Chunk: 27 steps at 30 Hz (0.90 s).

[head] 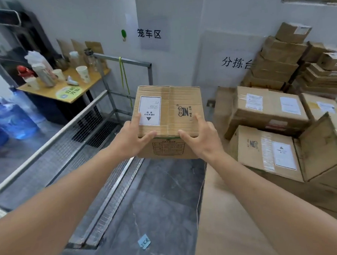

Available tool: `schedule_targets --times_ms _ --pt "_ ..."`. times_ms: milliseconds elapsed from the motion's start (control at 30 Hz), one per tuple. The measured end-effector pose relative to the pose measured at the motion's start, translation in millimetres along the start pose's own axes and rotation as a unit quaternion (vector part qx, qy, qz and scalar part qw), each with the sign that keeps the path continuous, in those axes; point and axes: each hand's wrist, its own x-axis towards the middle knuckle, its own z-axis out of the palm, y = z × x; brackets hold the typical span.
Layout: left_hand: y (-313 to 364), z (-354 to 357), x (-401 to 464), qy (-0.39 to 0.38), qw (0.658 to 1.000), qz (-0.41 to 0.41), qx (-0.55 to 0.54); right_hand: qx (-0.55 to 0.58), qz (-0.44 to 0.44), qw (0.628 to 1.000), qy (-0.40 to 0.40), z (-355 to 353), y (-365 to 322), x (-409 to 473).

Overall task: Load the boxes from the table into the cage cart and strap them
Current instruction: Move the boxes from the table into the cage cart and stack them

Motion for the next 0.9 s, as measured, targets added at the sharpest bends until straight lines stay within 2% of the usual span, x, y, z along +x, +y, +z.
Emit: schedule_targets --times_ms 433,667,900 --pt "-130.6 -49.8 69.8 -0.024 0.999 -0.026 -0.034 -0.003 0.029 0.998 -0.047 120.2 -73.9 69.8" --pt "-180.1 -56.8 136.2 -0.036 0.995 -0.063 -0.062 -0.004 0.017 0.996 -0.089 170.8 -77.9 155.0" --pt "-201.0 -52.4 214.4 -0.021 0.991 -0.11 -0.07 -0.007 -0.005 0.991 -0.136 207.8 -75.8 257.6"
